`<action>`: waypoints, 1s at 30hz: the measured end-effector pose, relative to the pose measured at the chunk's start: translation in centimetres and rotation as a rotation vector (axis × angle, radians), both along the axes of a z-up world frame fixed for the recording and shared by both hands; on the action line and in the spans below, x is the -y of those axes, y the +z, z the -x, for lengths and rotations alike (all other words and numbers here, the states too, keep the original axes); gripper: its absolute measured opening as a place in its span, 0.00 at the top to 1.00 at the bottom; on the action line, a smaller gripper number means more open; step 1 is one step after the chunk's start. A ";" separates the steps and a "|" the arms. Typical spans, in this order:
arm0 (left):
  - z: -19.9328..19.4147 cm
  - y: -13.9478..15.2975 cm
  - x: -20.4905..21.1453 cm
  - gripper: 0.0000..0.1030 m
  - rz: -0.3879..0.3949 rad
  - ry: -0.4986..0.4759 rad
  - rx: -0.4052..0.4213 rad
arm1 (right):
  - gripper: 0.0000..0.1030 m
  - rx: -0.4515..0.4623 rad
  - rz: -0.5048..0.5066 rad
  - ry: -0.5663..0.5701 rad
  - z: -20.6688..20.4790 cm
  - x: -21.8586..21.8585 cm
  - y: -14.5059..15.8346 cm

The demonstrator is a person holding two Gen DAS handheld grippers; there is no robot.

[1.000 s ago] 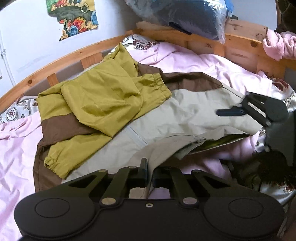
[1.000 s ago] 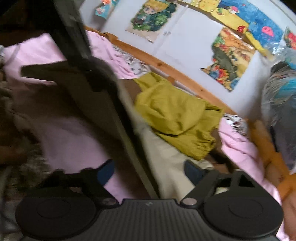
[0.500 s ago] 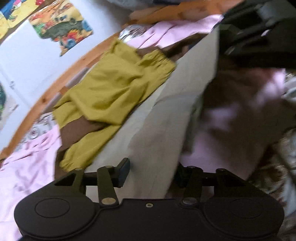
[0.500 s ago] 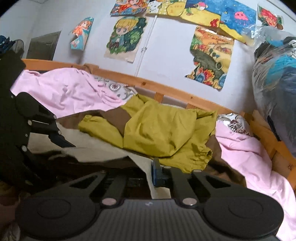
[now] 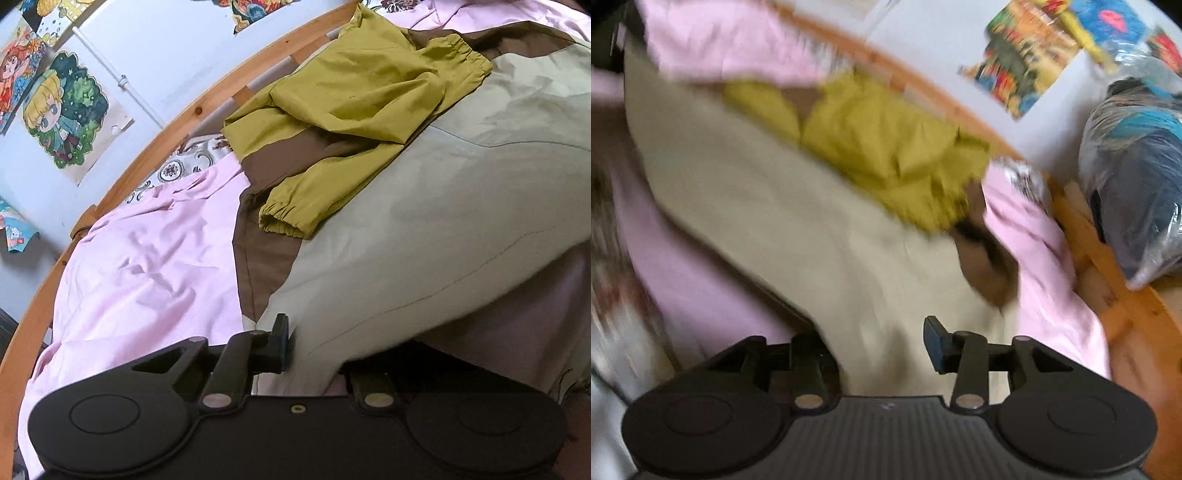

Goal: Fold large clothes
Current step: 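Lift the gripped khaki edge with both tools and fold it over the folded sleeves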

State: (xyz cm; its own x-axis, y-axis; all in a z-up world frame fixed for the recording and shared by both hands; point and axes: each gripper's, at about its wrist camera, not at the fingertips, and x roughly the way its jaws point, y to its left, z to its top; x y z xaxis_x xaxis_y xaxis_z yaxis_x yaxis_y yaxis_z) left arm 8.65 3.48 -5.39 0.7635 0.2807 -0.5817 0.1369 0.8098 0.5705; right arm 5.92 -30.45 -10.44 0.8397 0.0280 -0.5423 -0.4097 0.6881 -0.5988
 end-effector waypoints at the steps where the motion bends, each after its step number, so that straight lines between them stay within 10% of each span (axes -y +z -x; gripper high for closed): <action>1: -0.1 0.0 0.0 0.94 0.009 -0.002 0.010 | 0.56 0.001 -0.016 -0.014 -0.1 0.4 0.2; 4: 0.2 0.6 -0.2 1.00 0.070 0.000 0.041 | 0.98 0.017 -0.036 -0.014 0.6 0.4 1.4; 21: 12.6 15.9 -3.0 1.00 0.372 -0.010 0.173 | 0.99 0.226 -0.146 0.089 13.6 2.4 18.0; 30: 0.0 19.6 -3.5 0.99 0.393 0.036 0.155 | 0.98 0.336 -0.069 0.123 -2.1 0.4 19.0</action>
